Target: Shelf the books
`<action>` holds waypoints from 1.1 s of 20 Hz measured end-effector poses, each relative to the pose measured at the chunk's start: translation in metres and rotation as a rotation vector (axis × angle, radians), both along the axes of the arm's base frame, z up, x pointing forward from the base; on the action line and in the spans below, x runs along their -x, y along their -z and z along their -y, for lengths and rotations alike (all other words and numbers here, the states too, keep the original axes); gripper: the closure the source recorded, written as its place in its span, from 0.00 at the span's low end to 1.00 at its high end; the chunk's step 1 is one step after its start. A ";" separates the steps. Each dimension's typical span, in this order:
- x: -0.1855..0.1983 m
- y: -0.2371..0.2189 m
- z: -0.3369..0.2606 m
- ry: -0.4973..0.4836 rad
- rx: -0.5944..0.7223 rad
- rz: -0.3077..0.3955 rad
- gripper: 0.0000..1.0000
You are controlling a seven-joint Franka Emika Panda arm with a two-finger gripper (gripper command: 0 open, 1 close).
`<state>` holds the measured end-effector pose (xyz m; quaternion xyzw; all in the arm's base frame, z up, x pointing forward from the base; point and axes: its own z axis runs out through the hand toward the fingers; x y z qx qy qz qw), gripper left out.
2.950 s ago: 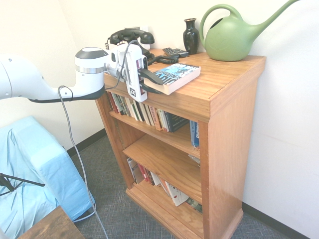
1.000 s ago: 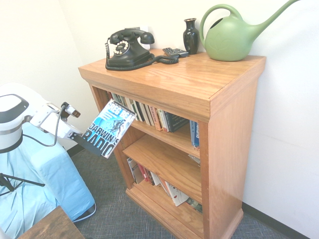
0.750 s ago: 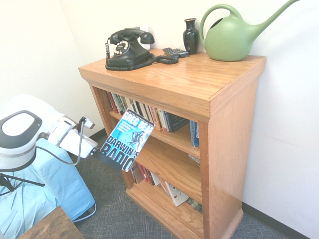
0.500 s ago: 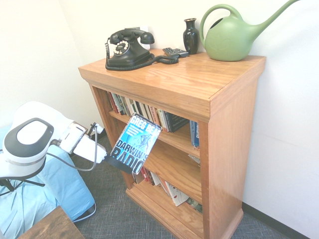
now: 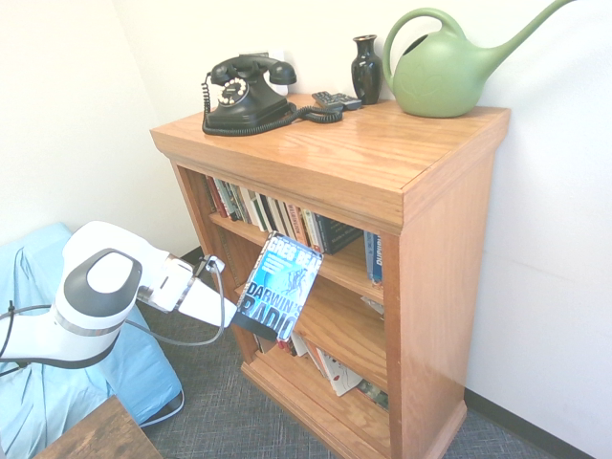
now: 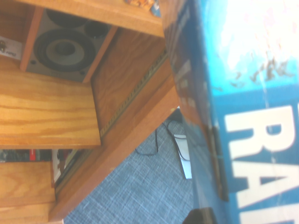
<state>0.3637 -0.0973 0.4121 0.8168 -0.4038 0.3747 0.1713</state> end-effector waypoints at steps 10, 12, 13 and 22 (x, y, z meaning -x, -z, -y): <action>-0.051 0.027 0.017 -0.045 -0.009 0.025 1.00; -0.065 0.033 0.015 -0.087 -0.048 0.029 1.00; -0.072 0.036 0.015 -0.106 -0.072 0.031 1.00; -0.089 0.054 0.036 -0.126 -0.256 0.067 1.00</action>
